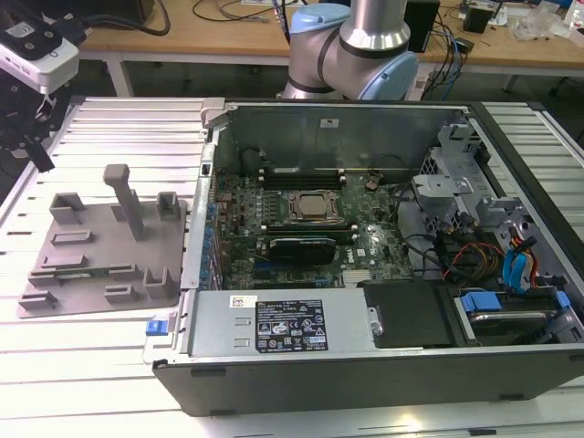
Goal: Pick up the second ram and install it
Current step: 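Pick up the second ram and move it above second insertion slot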
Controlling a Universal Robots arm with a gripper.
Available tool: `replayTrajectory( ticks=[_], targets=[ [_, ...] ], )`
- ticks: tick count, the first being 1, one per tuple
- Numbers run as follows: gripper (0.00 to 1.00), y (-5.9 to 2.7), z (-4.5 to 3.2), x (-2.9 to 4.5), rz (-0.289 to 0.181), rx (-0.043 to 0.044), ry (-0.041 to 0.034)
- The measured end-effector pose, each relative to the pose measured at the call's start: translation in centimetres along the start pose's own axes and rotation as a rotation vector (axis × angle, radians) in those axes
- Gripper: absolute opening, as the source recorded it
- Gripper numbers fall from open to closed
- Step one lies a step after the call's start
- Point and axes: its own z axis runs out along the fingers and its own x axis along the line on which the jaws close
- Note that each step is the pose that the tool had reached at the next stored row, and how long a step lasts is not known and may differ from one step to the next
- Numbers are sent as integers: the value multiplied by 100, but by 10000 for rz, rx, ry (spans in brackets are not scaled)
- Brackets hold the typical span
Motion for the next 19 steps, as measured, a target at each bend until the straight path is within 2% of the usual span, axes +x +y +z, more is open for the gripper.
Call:
replayTrajectory(
  ticks=[10, 19],
  targets=[
    [8, 0, 0, 0, -1199, -28, 52],
    [8, 0, 0, 0, -2009, -48, 87]
  ],
)
